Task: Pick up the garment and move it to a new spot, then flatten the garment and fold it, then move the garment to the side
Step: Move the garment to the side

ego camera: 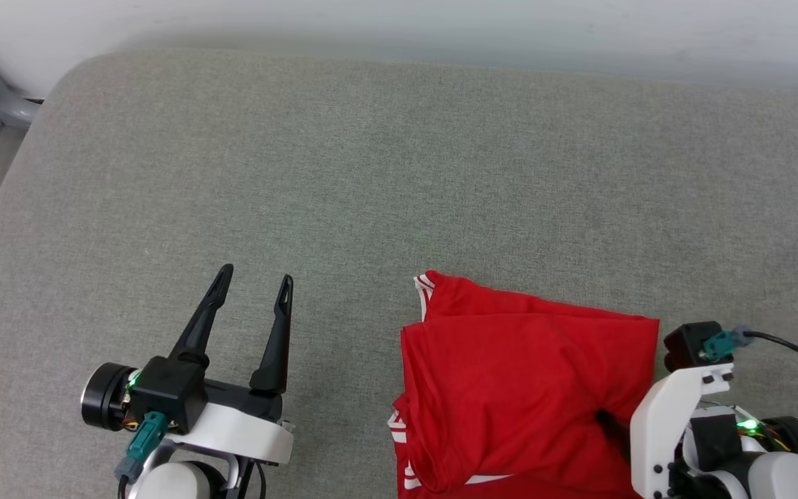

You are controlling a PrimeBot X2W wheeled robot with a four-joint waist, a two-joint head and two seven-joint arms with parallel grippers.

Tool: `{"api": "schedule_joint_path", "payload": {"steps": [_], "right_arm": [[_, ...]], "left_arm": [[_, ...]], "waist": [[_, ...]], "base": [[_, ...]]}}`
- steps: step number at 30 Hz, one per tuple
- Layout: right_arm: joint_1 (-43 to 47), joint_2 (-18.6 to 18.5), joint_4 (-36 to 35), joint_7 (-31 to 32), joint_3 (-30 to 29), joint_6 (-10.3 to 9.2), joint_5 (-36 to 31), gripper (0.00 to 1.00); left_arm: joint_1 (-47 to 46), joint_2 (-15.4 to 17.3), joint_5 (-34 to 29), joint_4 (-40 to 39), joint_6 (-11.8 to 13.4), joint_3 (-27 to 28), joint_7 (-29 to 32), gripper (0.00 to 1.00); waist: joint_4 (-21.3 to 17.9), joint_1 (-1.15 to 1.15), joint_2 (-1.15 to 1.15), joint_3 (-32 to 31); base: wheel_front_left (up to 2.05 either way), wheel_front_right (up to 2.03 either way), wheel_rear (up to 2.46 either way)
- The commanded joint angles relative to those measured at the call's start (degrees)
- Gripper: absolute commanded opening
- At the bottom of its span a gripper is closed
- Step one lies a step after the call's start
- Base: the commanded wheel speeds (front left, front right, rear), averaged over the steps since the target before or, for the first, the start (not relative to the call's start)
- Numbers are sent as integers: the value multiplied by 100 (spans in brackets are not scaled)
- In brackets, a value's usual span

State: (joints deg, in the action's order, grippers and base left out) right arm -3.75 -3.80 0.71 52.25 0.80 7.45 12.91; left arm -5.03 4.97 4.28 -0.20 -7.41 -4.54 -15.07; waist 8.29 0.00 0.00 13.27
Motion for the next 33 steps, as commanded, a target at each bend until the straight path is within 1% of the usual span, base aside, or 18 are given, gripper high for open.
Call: {"api": "schedule_joint_path", "payload": {"steps": [1, 2, 6, 9, 15, 22, 24, 29, 33], "right_arm": [[54, 102, 278, -22, 243, 10, 12, 11], [60, 92, 331, -84, 287, 10, 23, 0], [-57, -144, 400, -378, 400, 0, -58, 0], [-233, -423, 305, -651, 571, -4, -158, 0], [-530, -1110, -24, -946, 980, -2, -253, 0], [-869, -1922, -377, -929, 1261, -1, -159, 0], [-978, -2240, -445, -950, 1376, -1, -169, 0], [-1223, -2939, -440, -1047, 1670, -2, -33, 0], [-1467, -3319, -412, -1240, 1804, -2, 41, 0]], "left_arm": [[-67, 17, 1, 10, -10, 4, -13, 100], [-63, 20, -7, 21, -10, 6, -13, 100], [6, 20, -24, 50, -10, 37, -13, 100], [67, 13, -36, 45, -10, 44, -13, 100], [140, 18, -1, -13, -10, 4, -13, 100], [183, 22, -7, -64, -10, -135, -13, 100], [144, 19, -17, -67, -9, -213, -13, 100], [30, 54, -14, -79, -9, -356, -13, 100], [-72, 124, -40, -133, -9, -448, -13, 100]], "waist": [[5, 0, 0, -9], [4, 0, 0, -25], [-53, 0, 0, -141], [-146, 0, 0, -250], [-433, 0, 0, -398], [-889, 0, 0, -356], [-998, 0, 0, -314], [-1270, 0, 0, -183], [-1500, 0, 0, 31]], "base": [[0, 0, 0], [0, 0, 0], [0, 0, 0], [0, 0, 0], [0, 0, 0], [0, 0, 0], [0, 0, 0], [0, 0, 0], [0, 0, 0]]}}
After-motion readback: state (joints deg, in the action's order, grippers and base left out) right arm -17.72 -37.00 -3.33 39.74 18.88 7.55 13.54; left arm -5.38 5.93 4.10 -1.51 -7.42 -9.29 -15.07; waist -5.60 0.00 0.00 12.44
